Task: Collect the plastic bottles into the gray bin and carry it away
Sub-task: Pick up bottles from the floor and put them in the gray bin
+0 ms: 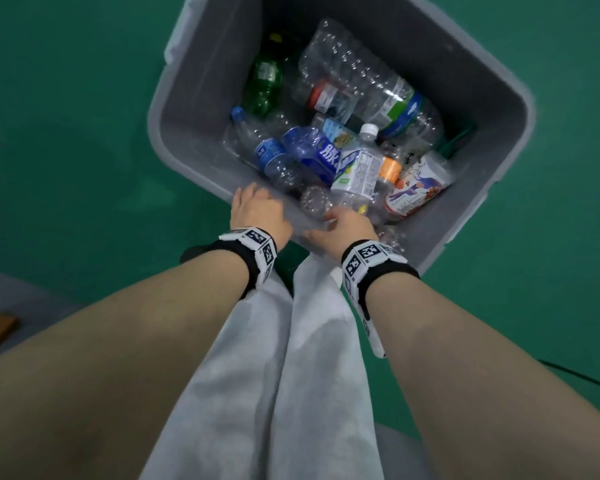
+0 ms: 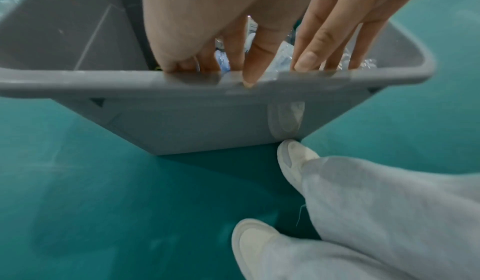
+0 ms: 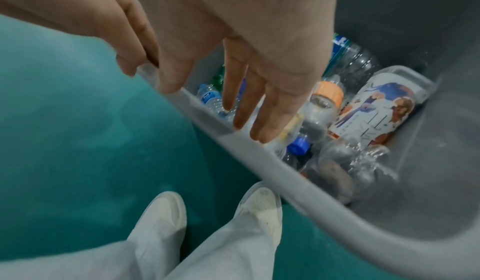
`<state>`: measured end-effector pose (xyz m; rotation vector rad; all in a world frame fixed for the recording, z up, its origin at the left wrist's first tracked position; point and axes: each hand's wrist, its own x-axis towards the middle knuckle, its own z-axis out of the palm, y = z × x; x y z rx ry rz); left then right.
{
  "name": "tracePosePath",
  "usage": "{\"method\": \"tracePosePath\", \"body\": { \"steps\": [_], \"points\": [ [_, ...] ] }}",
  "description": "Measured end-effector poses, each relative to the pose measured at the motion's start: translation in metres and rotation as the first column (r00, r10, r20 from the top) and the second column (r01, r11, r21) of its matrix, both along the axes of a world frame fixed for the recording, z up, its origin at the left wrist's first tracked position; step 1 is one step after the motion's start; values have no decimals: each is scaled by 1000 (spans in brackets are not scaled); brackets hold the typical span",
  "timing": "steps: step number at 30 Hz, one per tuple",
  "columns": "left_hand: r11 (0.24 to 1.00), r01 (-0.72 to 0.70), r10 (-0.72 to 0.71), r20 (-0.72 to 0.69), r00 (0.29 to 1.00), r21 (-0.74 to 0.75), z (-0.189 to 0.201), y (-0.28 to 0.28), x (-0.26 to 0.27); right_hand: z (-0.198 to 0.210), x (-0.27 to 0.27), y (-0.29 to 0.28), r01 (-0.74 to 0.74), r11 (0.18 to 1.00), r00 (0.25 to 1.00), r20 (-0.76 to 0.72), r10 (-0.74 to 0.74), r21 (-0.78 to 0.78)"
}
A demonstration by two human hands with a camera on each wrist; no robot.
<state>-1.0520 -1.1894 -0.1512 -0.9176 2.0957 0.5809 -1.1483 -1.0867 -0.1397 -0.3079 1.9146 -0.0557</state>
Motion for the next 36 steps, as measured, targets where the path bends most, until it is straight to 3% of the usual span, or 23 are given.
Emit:
{"method": "tracePosePath", "body": {
  "steps": [7, 14, 24, 32, 36],
  "points": [
    [951, 299, -309, -180, 934, -82, -6, 1, 42, -7, 51, 14, -286, 950, 941, -149, 303, 125],
    [891, 428, -453, -217, 865, -154, -9, -11, 44, -11, 46, 26, -385, 911, 885, -220, 410, 150],
    [869, 448, -471, -75, 879, -209, 0, 10, 60, -6, 53, 34, -576, 816, 803, -150, 577, 56],
    [867, 382, -410, -21, 912, -320, -8, 42, 90, -6, 73, 61, -703, 711, 695, -211, 687, -1],
    [895, 282, -317, -47, 947, -346, -8, 66, 112, -13, 88, 85, -751, 660, 615, -347, 708, 16]
  ]
}}
